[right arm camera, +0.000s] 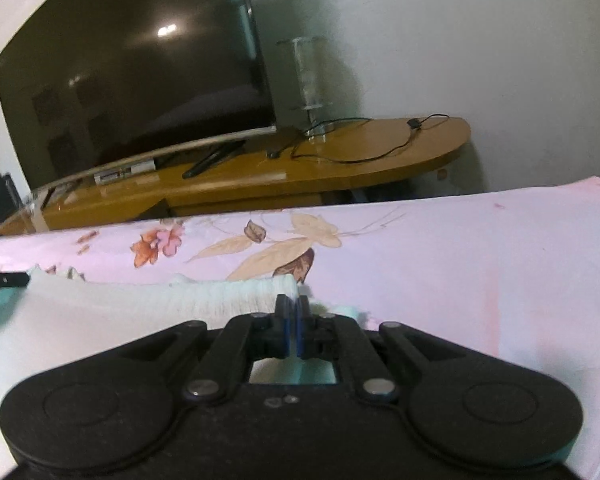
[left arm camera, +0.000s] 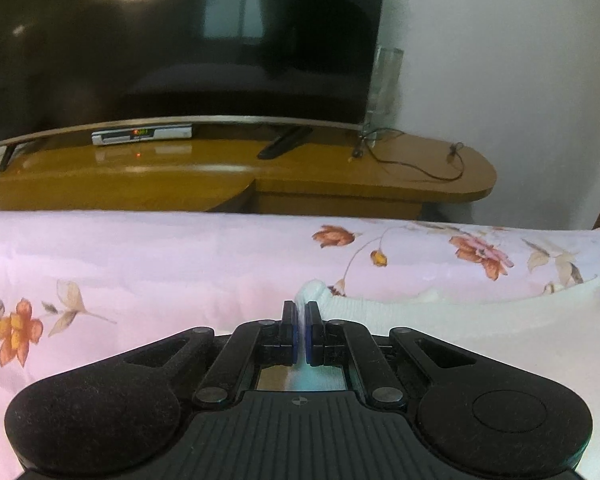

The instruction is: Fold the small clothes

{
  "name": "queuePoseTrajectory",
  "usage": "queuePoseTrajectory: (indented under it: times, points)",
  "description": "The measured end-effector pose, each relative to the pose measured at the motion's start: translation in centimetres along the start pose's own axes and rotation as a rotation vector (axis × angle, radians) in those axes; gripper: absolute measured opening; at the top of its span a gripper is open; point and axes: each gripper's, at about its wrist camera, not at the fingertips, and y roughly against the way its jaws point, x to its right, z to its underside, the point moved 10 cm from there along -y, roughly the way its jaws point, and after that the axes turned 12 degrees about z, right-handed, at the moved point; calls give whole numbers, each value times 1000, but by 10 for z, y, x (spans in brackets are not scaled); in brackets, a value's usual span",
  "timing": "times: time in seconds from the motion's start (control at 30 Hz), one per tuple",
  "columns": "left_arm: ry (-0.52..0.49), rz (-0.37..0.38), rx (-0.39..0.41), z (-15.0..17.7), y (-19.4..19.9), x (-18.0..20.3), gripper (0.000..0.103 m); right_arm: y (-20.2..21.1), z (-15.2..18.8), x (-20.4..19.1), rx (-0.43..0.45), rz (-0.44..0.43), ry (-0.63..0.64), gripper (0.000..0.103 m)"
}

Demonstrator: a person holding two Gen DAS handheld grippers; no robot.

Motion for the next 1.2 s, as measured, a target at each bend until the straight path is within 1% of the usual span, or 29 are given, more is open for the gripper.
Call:
queuePoseTrajectory:
  times: [0.07, 0.13, 0.17, 0.23, 0.27, 0.3, 0.33, 0.37, 0.4, 0.43, 0.47, 0.5, 0.53, 0.57, 0.6, 0.63, 0.7, 0.73, 0.8, 0.83, 0.87, 0.9, 0.93, 1.0, 1.03, 1.1, 1.13, 1.2]
  points:
    - [-7, -8, 0, -2, -1, -2, 4, 5, 0, 1, 13, 2, -4, 4]
    - [-5, -19, -34, 2, -9, -5, 4, 5, 0, 2, 12, 3, -4, 4]
    - [-3, -19, -60, 6, -15, -7, 4, 0, 3, 2, -3, 14, 3, 4]
    - [-9, -20, -59, 6, -14, -6, 4, -8, 8, 0, -31, 28, 20, 4]
    - [-13, -22, -62, 5, -12, -5, 4, -9, 7, -2, -30, 33, 25, 5]
    - [-19, -27, -63, 5, -9, -5, 5, -8, 5, -3, -31, 36, 27, 7]
    - [-14, -41, -59, 4, -4, -7, 9, -6, 4, -3, -30, 39, 29, 13]
    - [-2, -64, -49, 3, 2, -9, 36, -2, 2, -3, -18, 51, 32, 18]
    - [7, -93, -27, 1, 10, -11, 76, 5, -1, -4, 3, 56, 37, 22]
    - [-5, -109, 17, -3, 21, -6, 84, 11, -5, -6, 24, 51, 46, 22]
    - [-35, -91, 68, -8, 30, 5, 84, 17, -7, -12, 38, 31, 63, 22]
    - [-65, -49, 86, -12, 35, 21, 81, 22, -9, -23, 38, 1, 87, 21]
    - [-86, -10, 86, -13, 35, 39, 77, 25, -9, -36, 34, -38, 114, 21]
    - [-107, 30, 83, -14, 34, 58, 70, 26, -10, -52, 30, -79, 146, 21]
    - [-139, 62, 73, -12, 29, 78, 69, 26, -8, -70, 26, -107, 181, 21]
    - [-174, 79, 53, -8, 22, 95, 69, 25, -5, -85, 13, -122, 212, 21]
    - [-236, 91, -2, 5, 7, 121, 69, 18, 3, -113, -18, -149, 247, 20]
    - [-240, 85, -28, 13, 0, 124, 69, 16, 6, -123, -23, -154, 267, 20]
    - [-236, 71, -81, 29, -10, 120, 71, 9, 16, -132, -52, -137, 323, 23]
    - [-229, 67, -67, 32, -7, 114, 78, 7, 20, -130, -64, -126, 338, 23]
    - [-206, 47, -49, 33, -2, 101, 96, 6, 22, -124, -58, -114, 347, 24]
    - [-177, 11, -38, 32, 5, 85, 99, 8, 23, -113, -49, -96, 344, 28]
    - [-153, -11, -28, 32, 10, 70, 98, 9, 21, -99, -40, -65, 340, 34]
    - [-91, -41, -37, 35, 19, 40, 98, 11, 19, -65, -32, 9, 313, 39]
    - [-71, -54, -42, 37, 22, 28, 98, 11, 19, -47, -42, 27, 292, 39]
    - [-48, -90, -28, 36, 32, 13, 98, 13, 18, -24, -59, 14, 245, 37]
    - [-29, -94, -10, 33, 40, 11, 98, 16, 16, -19, -65, 15, 233, 39]
    - [-18, -44, 39, 26, 56, 25, 98, 29, 9, -17, -52, 25, 205, 40]
